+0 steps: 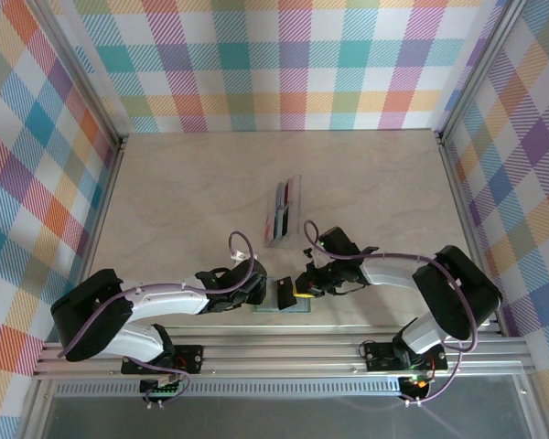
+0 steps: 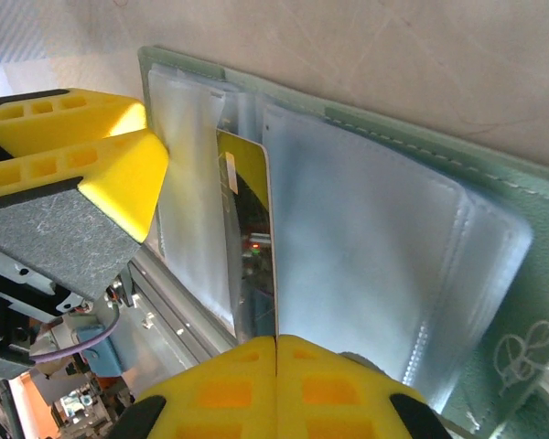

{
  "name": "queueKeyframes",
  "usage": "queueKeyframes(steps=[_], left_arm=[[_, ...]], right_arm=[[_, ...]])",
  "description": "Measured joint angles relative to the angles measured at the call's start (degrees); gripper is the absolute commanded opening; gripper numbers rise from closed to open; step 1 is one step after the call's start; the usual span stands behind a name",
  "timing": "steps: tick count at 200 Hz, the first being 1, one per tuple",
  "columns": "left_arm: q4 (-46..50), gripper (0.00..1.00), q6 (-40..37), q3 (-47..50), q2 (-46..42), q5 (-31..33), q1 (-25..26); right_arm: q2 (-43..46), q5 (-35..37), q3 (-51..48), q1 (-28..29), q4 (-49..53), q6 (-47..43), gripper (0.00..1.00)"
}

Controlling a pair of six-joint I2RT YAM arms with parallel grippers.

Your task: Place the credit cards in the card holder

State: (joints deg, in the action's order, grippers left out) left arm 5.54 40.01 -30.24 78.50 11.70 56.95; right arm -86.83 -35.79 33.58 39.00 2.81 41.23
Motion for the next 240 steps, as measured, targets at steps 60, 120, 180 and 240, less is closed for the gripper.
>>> queueKeyframes(steps=[60, 120, 180, 240], left_arm=[[-0.2, 0.32, 0.7, 0.4, -0.4, 0.0, 0.1], [-0.2, 0.32, 1.2, 1.0, -1.1, 1.0, 1.0], [-0.1, 0.32, 2.4, 1.2, -1.1, 2.4, 2.5], [-0.1, 0.32, 2.9, 0.9, -0.3, 5.0, 3.1]], right_arm=[[0.0, 4.3, 0.0, 1.9, -1.2, 1.7, 0.00], [0.0, 8.8, 0.0, 5.1, -4.0, 4.5, 0.00], [-1.6, 10.5, 1.2, 9.2, -6.9, 5.9, 0.00], [-7.0, 10.0, 2.7, 11.8, -9.4, 6.4, 0.01]])
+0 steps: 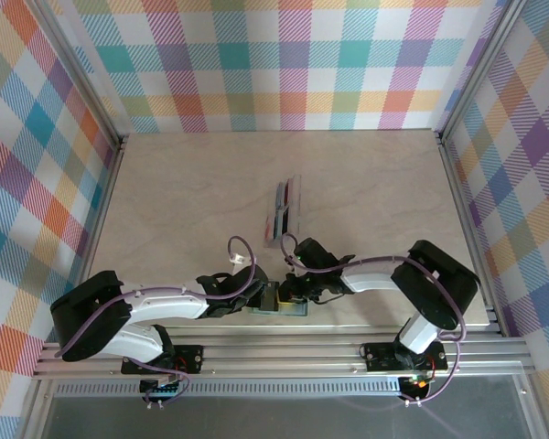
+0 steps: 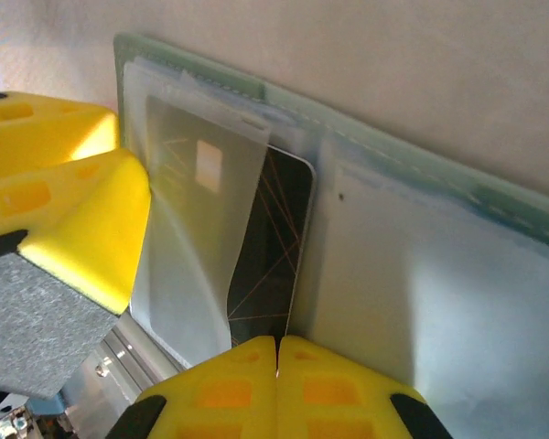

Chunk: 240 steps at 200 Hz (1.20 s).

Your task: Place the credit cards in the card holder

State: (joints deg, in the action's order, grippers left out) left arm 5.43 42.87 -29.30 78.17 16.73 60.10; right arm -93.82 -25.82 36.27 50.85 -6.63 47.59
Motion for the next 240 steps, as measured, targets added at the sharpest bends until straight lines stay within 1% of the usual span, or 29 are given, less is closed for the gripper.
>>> queueKeyframes(steps=[30, 50, 82, 99, 154, 240], left_arm=[[0.2, 0.32, 0.1, -0.1, 0.1, 0.9, 0.0], [0.2, 0.32, 0.4, -0.1, 0.1, 0.7, 0.2], [0.2, 0.32, 1.0, -0.2, 0.1, 0.5, 0.6], [0.2, 0.32, 1.1, -0.2, 0.1, 0.5, 0.6], [0.2, 0.32, 1.1, -0.2, 0.1, 0.3, 0.6], [-0.7, 0.32, 1.1, -0.6, 1.0, -0.7, 0.6]], right_arm=[[0.2, 1.0, 1.3, 0.7, 2.1, -1.1, 0.23], [1.9, 3.6, 2.1, 1.1, 4.1, -2.5, 0.31], [4.5, 9.0, 5.1, 1.3, 10.8, -4.9, 0.32], [4.6, 12.2, 6.8, 1.3, 14.0, -5.9, 0.31], [4.6, 21.4, 8.3, 1.3, 22.0, -7.8, 0.35], [4.6, 26.8, 9.2, 1.7, 24.9, -9.2, 0.40]])
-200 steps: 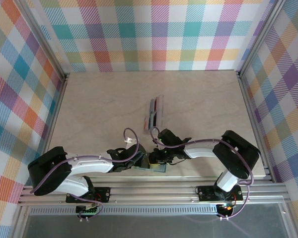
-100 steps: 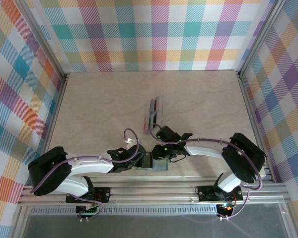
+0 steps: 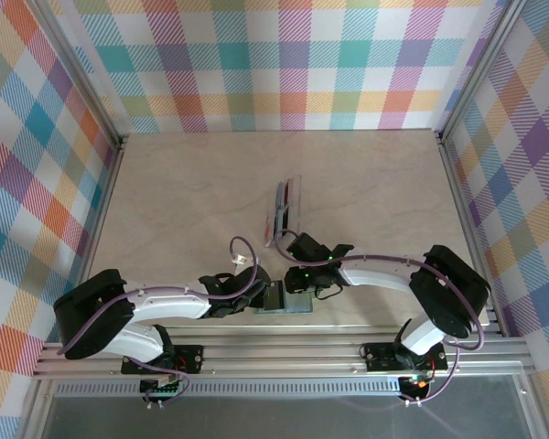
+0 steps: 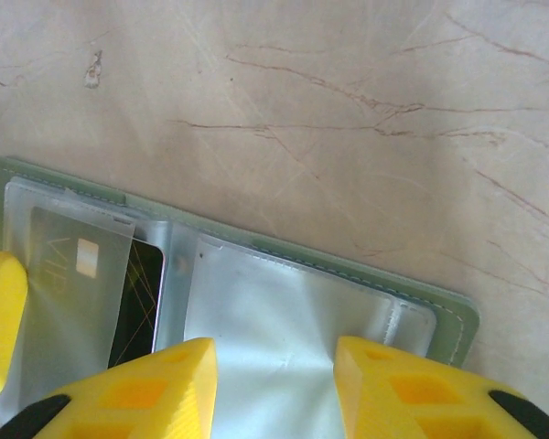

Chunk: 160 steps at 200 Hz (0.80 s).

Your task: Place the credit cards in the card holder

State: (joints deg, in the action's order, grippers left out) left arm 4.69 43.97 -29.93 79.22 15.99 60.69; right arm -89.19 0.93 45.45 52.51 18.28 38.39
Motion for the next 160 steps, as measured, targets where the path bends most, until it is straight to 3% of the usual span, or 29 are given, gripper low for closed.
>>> queueKeyframes(steps=[85, 160], left_arm=[[-0.4, 0.32, 0.0, -0.3, 0.7, 0.0, 0.0], [-0.4, 0.32, 0.0, -0.3, 0.7, 0.0, 0.0]], right_arm=[[1.6, 4.2, 0.6, 0.3, 3.9, -1.9, 0.42], [-0.9, 4.9, 1.6, 1.5, 3.8, -2.6, 0.35]])
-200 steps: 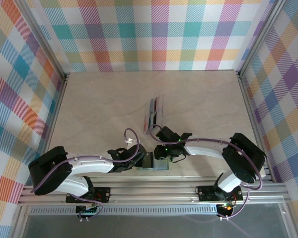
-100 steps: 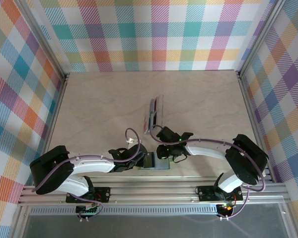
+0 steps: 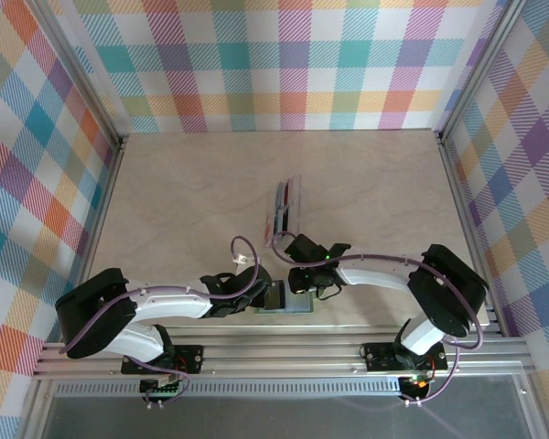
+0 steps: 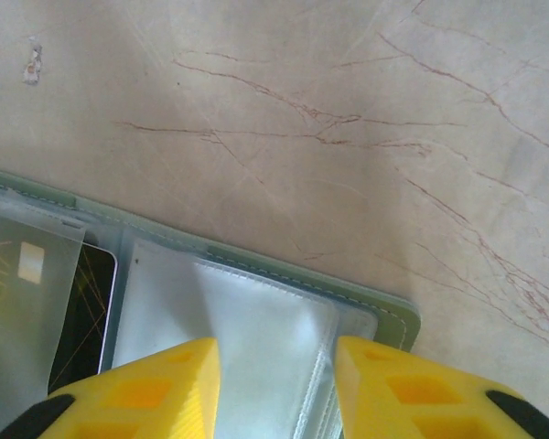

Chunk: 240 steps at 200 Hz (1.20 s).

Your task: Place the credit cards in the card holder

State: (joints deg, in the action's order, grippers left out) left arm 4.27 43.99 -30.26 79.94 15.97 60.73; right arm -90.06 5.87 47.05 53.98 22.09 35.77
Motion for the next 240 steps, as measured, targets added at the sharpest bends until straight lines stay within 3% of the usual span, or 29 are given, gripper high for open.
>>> queueKeyframes(steps=[68, 194, 213, 240], left_arm=[[-0.1, 0.32, 0.2, 0.0, 0.1, 0.0, 0.0], [-0.2, 0.32, 0.2, 0.0, 0.3, 0.1, 0.0], [-0.2, 0.32, 0.2, 0.0, 0.3, 0.2, 0.1], [-0.2, 0.32, 0.2, 0.0, 0.3, 0.2, 0.1]], right_arm=[[-0.3, -1.6, 0.1, 0.6, -0.7, -0.7, 0.00], [2.8, 0.5, 2.5, 0.8, 2.4, -1.0, 0.00], [2.5, 1.2, 3.1, 0.8, 3.7, -1.0, 0.20], [0.4, 2.6, 4.9, 0.8, 5.0, -1.5, 0.28]])
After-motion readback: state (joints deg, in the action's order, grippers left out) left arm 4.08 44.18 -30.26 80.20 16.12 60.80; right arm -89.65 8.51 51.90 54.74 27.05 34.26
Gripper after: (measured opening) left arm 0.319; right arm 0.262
